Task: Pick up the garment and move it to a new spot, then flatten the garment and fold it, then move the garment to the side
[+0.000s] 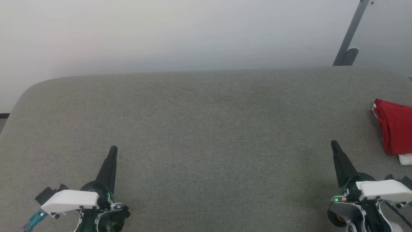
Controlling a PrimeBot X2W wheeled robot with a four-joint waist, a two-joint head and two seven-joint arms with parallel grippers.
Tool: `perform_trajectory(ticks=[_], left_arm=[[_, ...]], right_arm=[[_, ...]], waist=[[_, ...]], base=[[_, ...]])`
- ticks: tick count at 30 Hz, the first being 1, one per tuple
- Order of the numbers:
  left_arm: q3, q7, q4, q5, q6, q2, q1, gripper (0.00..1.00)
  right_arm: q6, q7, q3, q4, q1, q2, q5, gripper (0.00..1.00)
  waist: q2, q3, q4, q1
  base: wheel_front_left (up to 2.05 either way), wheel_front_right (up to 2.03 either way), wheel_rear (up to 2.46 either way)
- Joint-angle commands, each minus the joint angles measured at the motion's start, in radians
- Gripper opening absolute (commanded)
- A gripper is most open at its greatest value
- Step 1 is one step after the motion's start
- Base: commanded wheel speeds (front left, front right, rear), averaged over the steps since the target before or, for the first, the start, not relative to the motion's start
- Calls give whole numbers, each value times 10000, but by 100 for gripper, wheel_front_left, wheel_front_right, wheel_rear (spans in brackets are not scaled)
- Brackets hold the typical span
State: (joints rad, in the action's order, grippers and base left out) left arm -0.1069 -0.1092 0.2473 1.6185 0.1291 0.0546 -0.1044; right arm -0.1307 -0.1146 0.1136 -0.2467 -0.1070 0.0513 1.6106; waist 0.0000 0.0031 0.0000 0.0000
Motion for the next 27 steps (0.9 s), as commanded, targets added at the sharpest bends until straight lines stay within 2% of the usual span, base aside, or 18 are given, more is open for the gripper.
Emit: perform_trajectory(ticks=[1, 27], left_arm=[[-47, -53, -9, -36, 28, -17, -110, 0], [-63, -53, -9, -50, 28, -31, -113, 0]], right_arm=[[0, -14, 3, 1, -65, -29, 44, 0], [0, -15, 0, 3, -65, -30, 45, 0]], waist=[[0, 0, 0, 0], [0, 0, 0, 0]], base=[[0, 0, 0], [0, 0, 0]])
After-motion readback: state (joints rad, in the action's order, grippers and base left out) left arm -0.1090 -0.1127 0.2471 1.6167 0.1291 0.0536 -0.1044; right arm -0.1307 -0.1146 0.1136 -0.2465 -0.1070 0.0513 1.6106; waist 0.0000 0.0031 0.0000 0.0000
